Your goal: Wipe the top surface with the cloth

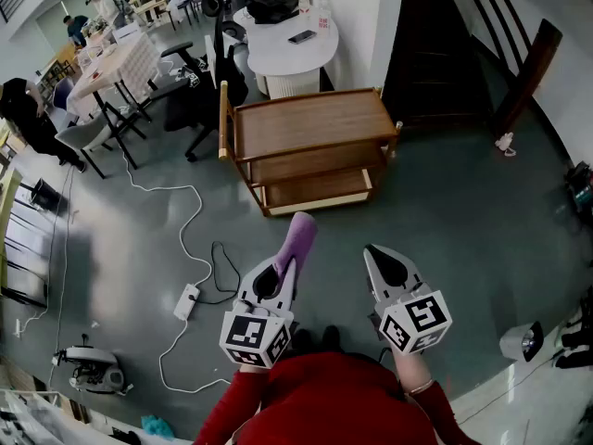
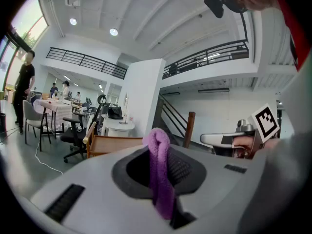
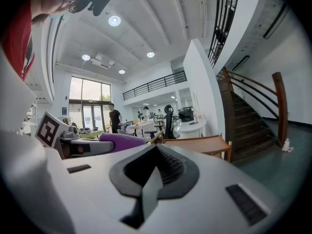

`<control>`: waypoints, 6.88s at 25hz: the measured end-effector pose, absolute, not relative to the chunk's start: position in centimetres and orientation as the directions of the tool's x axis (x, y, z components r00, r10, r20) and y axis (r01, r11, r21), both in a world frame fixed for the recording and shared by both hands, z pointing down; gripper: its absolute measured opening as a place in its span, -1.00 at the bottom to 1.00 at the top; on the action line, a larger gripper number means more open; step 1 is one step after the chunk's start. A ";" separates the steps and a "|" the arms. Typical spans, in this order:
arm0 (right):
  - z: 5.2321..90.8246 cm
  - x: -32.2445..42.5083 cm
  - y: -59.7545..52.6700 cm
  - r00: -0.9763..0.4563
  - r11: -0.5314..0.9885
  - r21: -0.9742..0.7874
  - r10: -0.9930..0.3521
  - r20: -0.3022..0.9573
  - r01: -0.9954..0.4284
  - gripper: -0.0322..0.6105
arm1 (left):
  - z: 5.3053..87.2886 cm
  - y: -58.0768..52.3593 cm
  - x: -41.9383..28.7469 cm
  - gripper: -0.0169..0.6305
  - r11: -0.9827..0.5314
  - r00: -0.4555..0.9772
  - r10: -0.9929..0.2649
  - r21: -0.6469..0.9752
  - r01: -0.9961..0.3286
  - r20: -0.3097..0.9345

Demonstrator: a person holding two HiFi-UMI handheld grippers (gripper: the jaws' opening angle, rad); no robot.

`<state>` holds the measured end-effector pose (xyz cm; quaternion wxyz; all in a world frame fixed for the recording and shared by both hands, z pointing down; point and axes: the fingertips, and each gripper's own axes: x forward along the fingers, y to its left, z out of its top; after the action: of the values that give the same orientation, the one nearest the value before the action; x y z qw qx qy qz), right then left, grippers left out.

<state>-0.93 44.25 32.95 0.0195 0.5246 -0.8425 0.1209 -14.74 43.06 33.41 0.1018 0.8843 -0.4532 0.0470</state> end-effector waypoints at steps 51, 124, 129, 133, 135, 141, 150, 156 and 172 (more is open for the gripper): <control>34.0 5.5 8.6 -0.415 0.355 -0.257 -0.878 0.238 -0.899 -0.89 | 36.1 4.9 -11.6 -0.80 -0.496 0.546 -0.787 0.232 -0.837 0.286; 39.8 16.4 -0.1 -0.270 0.104 -0.358 -0.849 0.455 -0.928 -0.89 | 44.4 -14.5 5.9 -0.79 -0.495 0.628 -0.632 0.386 -0.778 0.455; 39.1 19.3 2.9 -0.135 -0.047 -0.348 -0.867 0.480 -0.936 -0.89 | 44.9 -11.8 19.9 -0.80 -0.628 0.798 -0.413 0.498 -0.599 0.438; 39.3 20.9 4.9 -0.100 -0.093 -0.354 -0.866 0.490 -0.931 -0.89 | 49.8 -10.2 23.1 -0.79 -0.613 0.751 -0.361 0.466 -0.637 0.552; 39.1 21.2 5.1 -0.108 -0.085 -0.355 -0.865 0.489 -0.931 -0.89 | 51.8 -10.2 21.7 -0.80 -0.599 0.704 -0.372 0.423 -0.680 0.605; 39.5 19.1 1.8 -0.274 0.086 -0.378 -0.835 0.477 -0.922 -0.89 | 54.3 -12.2 8.0 -0.80 -0.433 0.501 -0.518 0.293 -0.853 0.693; 40.3 10.6 -2.2 -0.518 0.348 -0.404 -0.714 0.470 -0.846 -0.89 | 54.5 -9.9 -18.7 -0.80 -0.061 0.041 -0.651 0.002 -0.998 0.758; 40.9 7.3 -3.1 -0.589 0.433 -0.405 -0.659 0.468 -0.805 -0.89 | 54.0 -8.1 -24.5 -0.80 0.096 -0.096 -0.658 -0.043 -0.994 0.747; 38.4 17.2 5.3 -0.171 0.014 -0.325 -0.872 0.459 -0.946 -0.89 | 44.3 -6.5 7.9 -0.79 -0.550 0.672 -0.560 0.389 -0.739 0.485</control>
<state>17.15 5.26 38.39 0.0641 0.6408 -0.7091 0.2872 7.86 -6.51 44.33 0.2908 0.8669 -0.3744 0.1540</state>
